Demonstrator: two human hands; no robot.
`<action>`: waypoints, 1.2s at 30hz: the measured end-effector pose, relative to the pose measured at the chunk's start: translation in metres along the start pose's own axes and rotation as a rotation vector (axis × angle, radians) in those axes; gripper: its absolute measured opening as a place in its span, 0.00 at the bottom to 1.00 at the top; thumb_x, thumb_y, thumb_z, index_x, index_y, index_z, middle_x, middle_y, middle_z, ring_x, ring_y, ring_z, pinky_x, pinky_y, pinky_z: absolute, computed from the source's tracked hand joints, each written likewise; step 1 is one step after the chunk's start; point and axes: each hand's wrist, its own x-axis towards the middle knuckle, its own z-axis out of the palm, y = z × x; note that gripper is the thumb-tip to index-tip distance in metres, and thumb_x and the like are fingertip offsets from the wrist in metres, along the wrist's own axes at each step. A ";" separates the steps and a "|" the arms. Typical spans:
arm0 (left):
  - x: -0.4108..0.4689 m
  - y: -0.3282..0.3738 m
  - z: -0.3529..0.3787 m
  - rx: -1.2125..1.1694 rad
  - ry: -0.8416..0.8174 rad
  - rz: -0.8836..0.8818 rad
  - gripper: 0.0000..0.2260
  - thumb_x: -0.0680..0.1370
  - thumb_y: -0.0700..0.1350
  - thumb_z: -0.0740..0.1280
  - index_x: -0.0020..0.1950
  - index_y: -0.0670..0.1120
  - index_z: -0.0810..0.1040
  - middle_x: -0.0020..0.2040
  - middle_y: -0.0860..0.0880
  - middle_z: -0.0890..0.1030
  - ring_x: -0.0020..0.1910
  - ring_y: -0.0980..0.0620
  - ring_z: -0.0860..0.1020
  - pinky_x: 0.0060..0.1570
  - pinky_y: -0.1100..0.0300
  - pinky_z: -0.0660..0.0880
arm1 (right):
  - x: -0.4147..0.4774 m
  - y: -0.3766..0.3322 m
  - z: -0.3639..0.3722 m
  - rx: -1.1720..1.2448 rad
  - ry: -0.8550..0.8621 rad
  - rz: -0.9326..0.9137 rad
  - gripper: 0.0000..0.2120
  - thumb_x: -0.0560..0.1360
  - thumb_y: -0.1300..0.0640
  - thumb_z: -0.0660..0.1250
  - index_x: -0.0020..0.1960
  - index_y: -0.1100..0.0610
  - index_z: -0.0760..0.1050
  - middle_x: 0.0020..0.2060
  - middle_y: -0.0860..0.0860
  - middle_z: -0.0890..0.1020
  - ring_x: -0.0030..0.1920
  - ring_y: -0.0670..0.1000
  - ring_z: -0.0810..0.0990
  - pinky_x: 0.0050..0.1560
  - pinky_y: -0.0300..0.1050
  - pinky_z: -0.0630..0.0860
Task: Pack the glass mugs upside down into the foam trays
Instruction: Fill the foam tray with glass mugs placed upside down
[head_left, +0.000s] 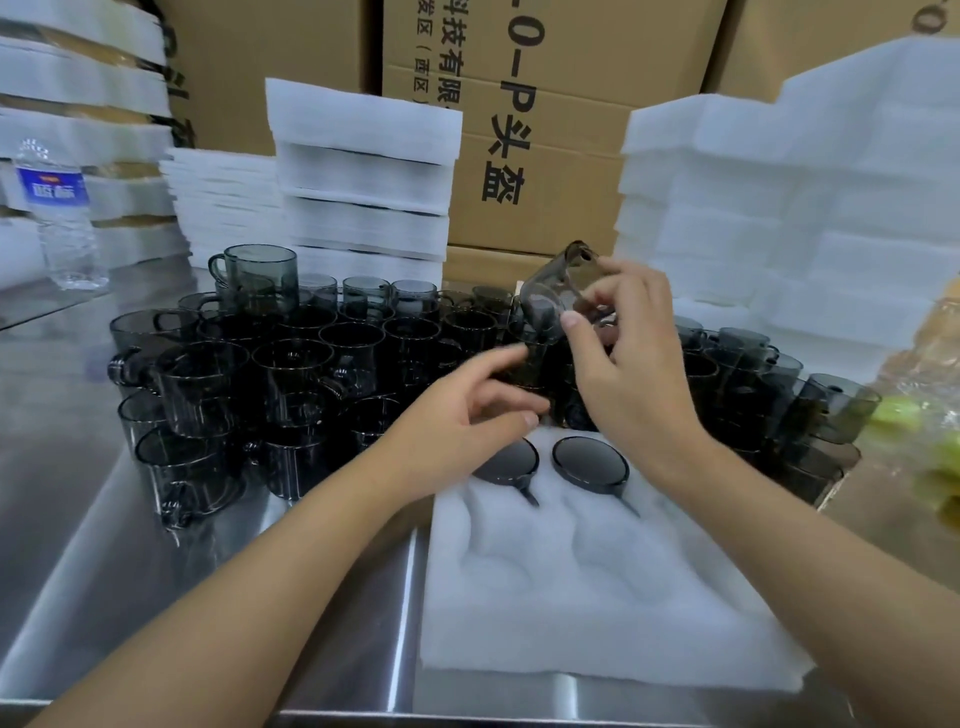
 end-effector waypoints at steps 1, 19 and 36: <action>0.001 0.000 -0.001 -0.040 0.027 -0.005 0.29 0.74 0.46 0.70 0.71 0.56 0.61 0.54 0.55 0.83 0.55 0.60 0.80 0.58 0.62 0.75 | -0.006 0.001 0.000 0.005 0.014 -0.044 0.03 0.76 0.63 0.65 0.48 0.60 0.71 0.59 0.51 0.68 0.60 0.47 0.70 0.60 0.43 0.70; 0.008 -0.004 -0.013 -0.298 0.071 -0.063 0.16 0.73 0.48 0.69 0.60 0.49 0.77 0.45 0.48 0.85 0.42 0.54 0.83 0.43 0.64 0.78 | -0.027 0.007 -0.001 0.229 -0.194 -0.036 0.26 0.65 0.53 0.73 0.59 0.47 0.66 0.57 0.48 0.71 0.56 0.47 0.71 0.49 0.34 0.69; 0.003 -0.002 -0.014 -0.197 0.019 -0.054 0.19 0.69 0.51 0.70 0.58 0.51 0.78 0.53 0.40 0.83 0.47 0.53 0.82 0.45 0.64 0.77 | -0.029 0.006 -0.001 0.096 -0.286 0.007 0.24 0.64 0.41 0.72 0.56 0.46 0.70 0.51 0.44 0.71 0.53 0.37 0.70 0.52 0.31 0.68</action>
